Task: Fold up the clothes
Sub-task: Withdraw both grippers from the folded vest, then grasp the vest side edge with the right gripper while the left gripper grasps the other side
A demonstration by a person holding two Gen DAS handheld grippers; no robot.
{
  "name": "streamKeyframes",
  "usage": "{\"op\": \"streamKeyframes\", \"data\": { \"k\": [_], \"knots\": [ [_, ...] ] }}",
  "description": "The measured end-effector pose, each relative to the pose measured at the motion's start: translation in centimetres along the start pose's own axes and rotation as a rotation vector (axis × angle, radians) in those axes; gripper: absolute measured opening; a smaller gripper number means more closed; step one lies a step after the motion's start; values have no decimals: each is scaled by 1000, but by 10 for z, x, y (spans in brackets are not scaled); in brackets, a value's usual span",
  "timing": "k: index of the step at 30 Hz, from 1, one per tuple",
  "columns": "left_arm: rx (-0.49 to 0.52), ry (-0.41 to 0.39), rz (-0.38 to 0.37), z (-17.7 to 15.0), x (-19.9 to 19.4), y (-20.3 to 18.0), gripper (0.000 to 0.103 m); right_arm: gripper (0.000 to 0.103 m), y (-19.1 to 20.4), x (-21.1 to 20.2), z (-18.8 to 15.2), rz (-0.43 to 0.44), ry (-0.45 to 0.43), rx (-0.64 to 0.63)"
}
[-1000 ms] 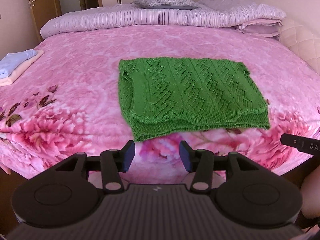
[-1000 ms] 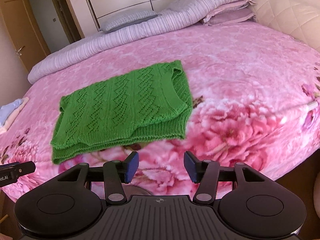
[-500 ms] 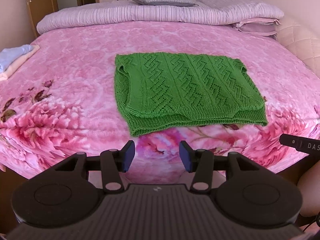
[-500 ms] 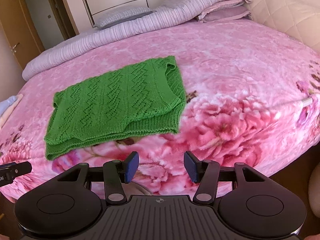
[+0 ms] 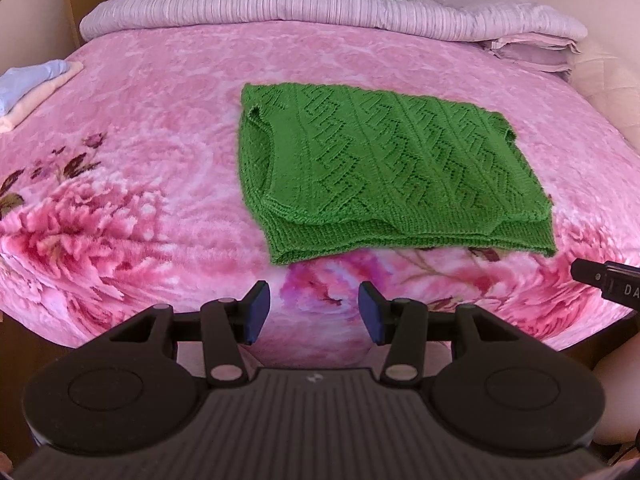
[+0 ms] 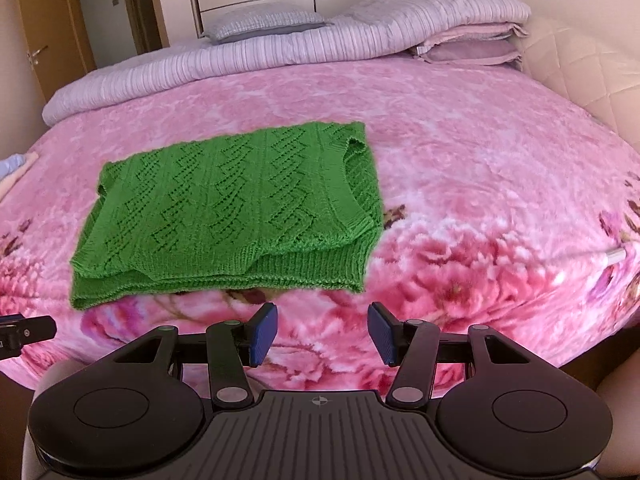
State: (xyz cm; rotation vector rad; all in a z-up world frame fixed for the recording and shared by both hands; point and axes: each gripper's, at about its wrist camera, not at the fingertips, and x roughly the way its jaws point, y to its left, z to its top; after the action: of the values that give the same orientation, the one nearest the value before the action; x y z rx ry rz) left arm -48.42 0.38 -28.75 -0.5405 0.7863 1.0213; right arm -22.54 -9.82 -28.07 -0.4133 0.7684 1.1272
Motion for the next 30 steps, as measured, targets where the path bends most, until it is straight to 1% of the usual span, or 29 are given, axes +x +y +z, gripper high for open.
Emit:
{"op": "streamKeyframes", "data": {
  "k": [12,14,16,17,19,21,23,24,27,28,29,30],
  "knots": [
    [-37,32,3,8,21,11,45,54,-2,21,9,-23,38,-17],
    [-45,29,-2,11,24,13,44,54,-5,25,11,-24,29,5],
    [-51,15,-20,13,26,16,45,54,-21,26,12,0,-20,128],
    [-56,5,-35,15,26,18,44,54,-34,29,12,36,-27,208],
    [-68,-15,-72,18,28,23,44,54,-61,37,12,119,-31,376],
    [-81,-42,-124,22,29,29,44,54,-88,47,9,218,-20,535],
    [-96,-73,-181,27,32,35,42,54,-109,57,5,311,-6,654],
    [-104,-91,-212,30,33,37,39,54,-117,61,4,347,-10,693],
    [-101,-128,-253,36,39,39,36,53,-130,72,3,389,-6,745],
    [-90,-132,-256,38,42,38,35,52,-133,75,4,398,-3,760],
    [-79,-133,-257,39,46,37,31,48,-135,78,5,406,-1,776],
    [-68,-133,-258,41,50,35,27,46,-137,82,6,415,1,789]
  ]
}}
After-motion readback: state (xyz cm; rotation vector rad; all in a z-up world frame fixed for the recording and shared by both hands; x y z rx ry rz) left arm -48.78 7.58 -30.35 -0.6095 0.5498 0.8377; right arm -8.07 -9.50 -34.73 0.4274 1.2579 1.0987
